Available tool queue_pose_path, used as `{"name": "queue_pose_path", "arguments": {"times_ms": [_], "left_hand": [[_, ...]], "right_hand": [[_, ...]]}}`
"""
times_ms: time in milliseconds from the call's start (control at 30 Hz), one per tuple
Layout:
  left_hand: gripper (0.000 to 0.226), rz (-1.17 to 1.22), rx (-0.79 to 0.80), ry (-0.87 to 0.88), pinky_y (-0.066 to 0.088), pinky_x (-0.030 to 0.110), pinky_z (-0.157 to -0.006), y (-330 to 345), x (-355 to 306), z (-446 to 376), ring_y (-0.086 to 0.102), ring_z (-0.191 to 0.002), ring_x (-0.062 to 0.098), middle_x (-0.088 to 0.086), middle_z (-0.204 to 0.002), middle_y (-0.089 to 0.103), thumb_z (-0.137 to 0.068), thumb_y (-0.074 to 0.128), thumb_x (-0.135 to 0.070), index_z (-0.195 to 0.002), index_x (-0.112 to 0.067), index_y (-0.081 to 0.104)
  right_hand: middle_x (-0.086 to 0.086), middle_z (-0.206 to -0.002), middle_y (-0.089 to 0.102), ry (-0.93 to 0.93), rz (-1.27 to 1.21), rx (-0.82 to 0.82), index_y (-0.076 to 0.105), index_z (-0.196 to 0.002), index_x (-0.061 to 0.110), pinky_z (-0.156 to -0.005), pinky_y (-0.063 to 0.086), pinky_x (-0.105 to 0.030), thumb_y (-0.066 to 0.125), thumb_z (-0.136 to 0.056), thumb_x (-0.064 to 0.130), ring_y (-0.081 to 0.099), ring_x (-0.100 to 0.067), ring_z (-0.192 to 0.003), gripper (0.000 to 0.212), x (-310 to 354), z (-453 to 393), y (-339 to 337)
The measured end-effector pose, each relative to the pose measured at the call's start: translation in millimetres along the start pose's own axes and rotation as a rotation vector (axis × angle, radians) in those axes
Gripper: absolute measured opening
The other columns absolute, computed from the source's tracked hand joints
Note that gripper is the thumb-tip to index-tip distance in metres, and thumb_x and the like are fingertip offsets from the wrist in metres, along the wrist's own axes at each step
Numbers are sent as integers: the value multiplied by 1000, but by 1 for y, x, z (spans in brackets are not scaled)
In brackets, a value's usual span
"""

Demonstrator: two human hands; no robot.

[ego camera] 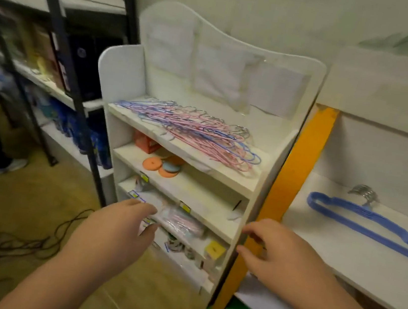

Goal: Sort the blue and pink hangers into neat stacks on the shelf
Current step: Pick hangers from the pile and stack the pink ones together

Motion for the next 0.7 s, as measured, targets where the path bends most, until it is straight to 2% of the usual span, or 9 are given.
{"name": "queue_pose_path", "arguments": {"times_ms": [133,367,500,700], "left_hand": [[32,-20,31,-41,47,22,-75,3,41,-18,57,-100,0,-23,-110,57,-90,49,-52,-119,-41,56],[33,-65,54,-56,49,25,-76,8,88,-110,58,-94,3,-22,-107,57,-88,48,-51,-119,-42,55],[38,-57,59,-52,52,26,-83,5,107,-179,57,-101,2,-24,-117,56,-90,47,-50,-127,-44,50],[38,5,66,-12,48,23,-87,6,133,-266,54,-109,3,-23,-127,53,-93,47,-48,-131,-43,49]], "right_hand": [[22,-116,53,-56,20,-19,52,-124,40,-88,48,-24,48,-89,58,51,1,-107,39,27,-44,13],[23,-114,52,-75,-18,-66,51,-124,41,-86,48,-26,45,-88,59,51,0,-105,40,41,-160,34],[19,-119,52,-87,-26,-48,52,-125,39,-87,48,-32,46,-90,56,52,-6,-109,39,47,-231,36],[15,-115,55,-67,-23,-27,54,-121,37,-83,51,-35,47,-90,53,55,-9,-102,36,59,-322,32]]}}
Point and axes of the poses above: each hand's wrist, its own z-axis away from the middle knuckle, its own y-axis out of the palm, x = y × z, the point moved 1 cm from there along -z, towards the middle knuckle
